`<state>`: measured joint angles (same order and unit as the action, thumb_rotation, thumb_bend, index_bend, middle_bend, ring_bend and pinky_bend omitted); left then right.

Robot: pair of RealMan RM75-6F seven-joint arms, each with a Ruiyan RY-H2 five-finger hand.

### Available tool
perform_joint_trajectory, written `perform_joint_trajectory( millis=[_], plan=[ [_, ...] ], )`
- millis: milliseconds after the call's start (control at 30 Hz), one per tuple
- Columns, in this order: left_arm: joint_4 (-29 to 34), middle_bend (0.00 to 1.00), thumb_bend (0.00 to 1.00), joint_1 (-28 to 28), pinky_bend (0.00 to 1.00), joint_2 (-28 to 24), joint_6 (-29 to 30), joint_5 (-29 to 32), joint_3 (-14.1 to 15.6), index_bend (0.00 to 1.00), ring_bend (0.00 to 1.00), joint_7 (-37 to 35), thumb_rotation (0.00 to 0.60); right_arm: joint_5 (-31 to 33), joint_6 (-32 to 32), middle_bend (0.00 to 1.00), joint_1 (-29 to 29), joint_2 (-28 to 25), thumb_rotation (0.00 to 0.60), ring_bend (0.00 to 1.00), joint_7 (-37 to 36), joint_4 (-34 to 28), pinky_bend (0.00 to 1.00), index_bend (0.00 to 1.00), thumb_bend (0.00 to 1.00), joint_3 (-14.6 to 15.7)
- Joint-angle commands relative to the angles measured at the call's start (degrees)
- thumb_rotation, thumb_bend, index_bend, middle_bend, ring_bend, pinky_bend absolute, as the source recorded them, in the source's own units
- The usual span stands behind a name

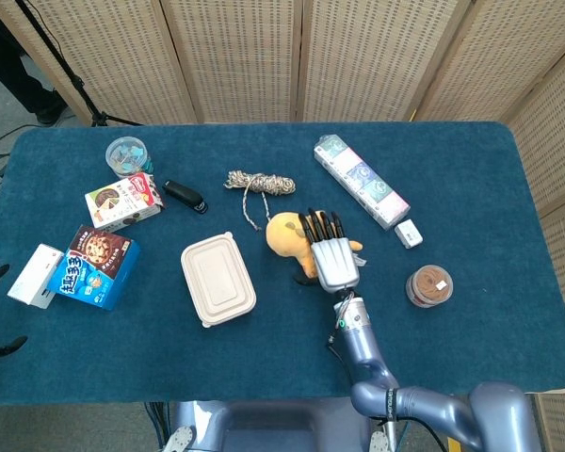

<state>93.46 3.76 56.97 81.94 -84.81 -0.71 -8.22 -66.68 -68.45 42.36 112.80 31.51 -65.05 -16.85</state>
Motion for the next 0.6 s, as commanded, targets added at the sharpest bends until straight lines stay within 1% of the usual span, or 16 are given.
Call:
perform_joint_trajectory(
  millis=[33, 267, 467, 600],
  plan=[
    [0.1, 0.0, 0.0, 0.0, 0.0, 0.0, 0.0, 0.0, 0.0, 0.0, 0.0, 0.2, 0.6, -1.1, -0.2, 0.0, -0.1, -0.2, 0.378, 0.0, -1.0, -0.4, 0.0, 0.0, 0.0, 0.4],
    [0.2, 0.0, 0.0, 0.2, 0.0, 0.2, -0.3, 0.1, 0.1, 0.0, 0.0, 0.8, 0.6, -2.1, 0.6, 0.0, 1.9, 1.7, 0.385, 0.0, -1.7, 1.5, 0.0, 0.0, 0.0, -0.6],
    [0.2, 0.0, 0.0, 0.2, 0.0, 0.2, -0.3, 0.1, 0.1, 0.0, 0.0, 0.9, 0.6, -1.8, 2.8, 0.0, 4.4, 4.7, 0.387, 0.0, -3.4, 5.4, 0.0, 0.0, 0.0, -2.1],
    [0.2, 0.0, 0.0, 0.3, 0.0, 0.2, -0.5, 0.2, 0.1, 0.0, 0.0, 0.7, 0.6, -2.3, 3.9, 0.0, 6.2, 6.6, 0.386, 0.0, -5.8, 9.6, 0.0, 0.0, 0.0, -3.0]
  ],
)
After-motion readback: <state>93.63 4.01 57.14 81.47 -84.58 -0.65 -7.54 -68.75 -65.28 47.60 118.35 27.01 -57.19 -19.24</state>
